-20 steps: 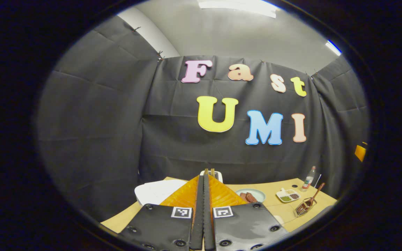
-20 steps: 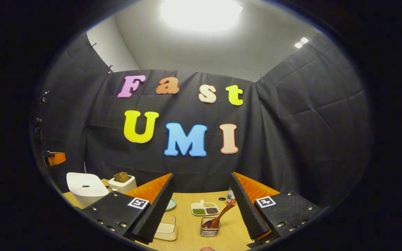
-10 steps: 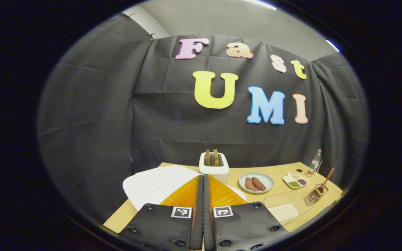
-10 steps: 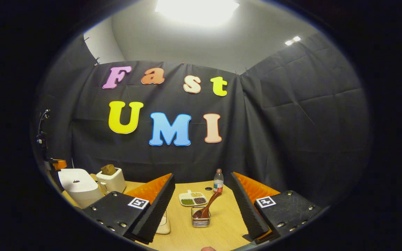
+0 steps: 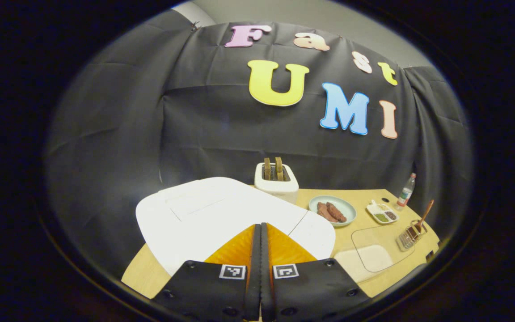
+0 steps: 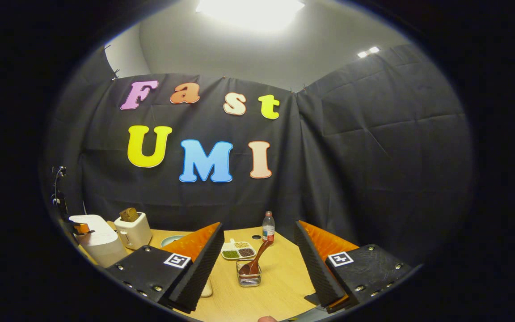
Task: Close the left gripper, press the button to open the rice cooker; take a wooden spoon from the chopstick holder with the right hand, scoop a spoonful of rice and pour it into the rice cooker, then put the wooden spoon back into the chopstick holder.
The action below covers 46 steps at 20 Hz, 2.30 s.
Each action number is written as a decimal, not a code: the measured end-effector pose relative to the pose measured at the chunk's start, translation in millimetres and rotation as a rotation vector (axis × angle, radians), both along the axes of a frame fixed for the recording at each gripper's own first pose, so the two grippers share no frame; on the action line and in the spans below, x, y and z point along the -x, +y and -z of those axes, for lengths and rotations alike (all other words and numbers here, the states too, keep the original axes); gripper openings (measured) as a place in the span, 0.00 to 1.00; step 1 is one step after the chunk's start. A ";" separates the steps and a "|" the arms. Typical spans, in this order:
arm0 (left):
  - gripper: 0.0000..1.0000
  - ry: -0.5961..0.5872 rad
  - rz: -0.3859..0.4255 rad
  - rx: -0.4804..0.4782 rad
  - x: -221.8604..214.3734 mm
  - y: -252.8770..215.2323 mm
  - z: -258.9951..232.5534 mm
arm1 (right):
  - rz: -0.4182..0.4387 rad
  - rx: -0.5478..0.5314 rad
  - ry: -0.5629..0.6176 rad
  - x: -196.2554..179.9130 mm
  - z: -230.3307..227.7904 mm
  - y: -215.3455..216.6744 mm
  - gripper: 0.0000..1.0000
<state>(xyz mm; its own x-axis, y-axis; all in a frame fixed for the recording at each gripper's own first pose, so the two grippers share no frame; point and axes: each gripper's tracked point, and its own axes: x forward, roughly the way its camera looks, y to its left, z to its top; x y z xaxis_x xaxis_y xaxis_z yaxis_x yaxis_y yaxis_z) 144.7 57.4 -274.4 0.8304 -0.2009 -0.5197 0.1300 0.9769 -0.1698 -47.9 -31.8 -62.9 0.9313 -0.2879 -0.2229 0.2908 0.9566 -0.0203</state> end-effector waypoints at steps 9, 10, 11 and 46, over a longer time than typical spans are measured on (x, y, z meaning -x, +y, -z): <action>0.08 0.020 -0.014 0.081 3.0 -1.3 9.2 | -0.080 0.020 -0.040 -16.2 -19.7 25.2 0.96; 0.09 0.020 -0.016 0.079 1.5 -2.4 10.1 | -0.092 0.023 -0.044 -18.1 -21.7 28.0 0.96; 0.08 0.015 -0.014 0.069 2.3 -3.3 9.9 | -0.108 0.025 -0.051 -19.8 -23.0 30.2 0.96; 0.88 -0.470 -0.178 -0.074 96.8 -53.6 -269.6 | -0.288 -0.191 0.004 -157.0 58.4 -49.0 0.96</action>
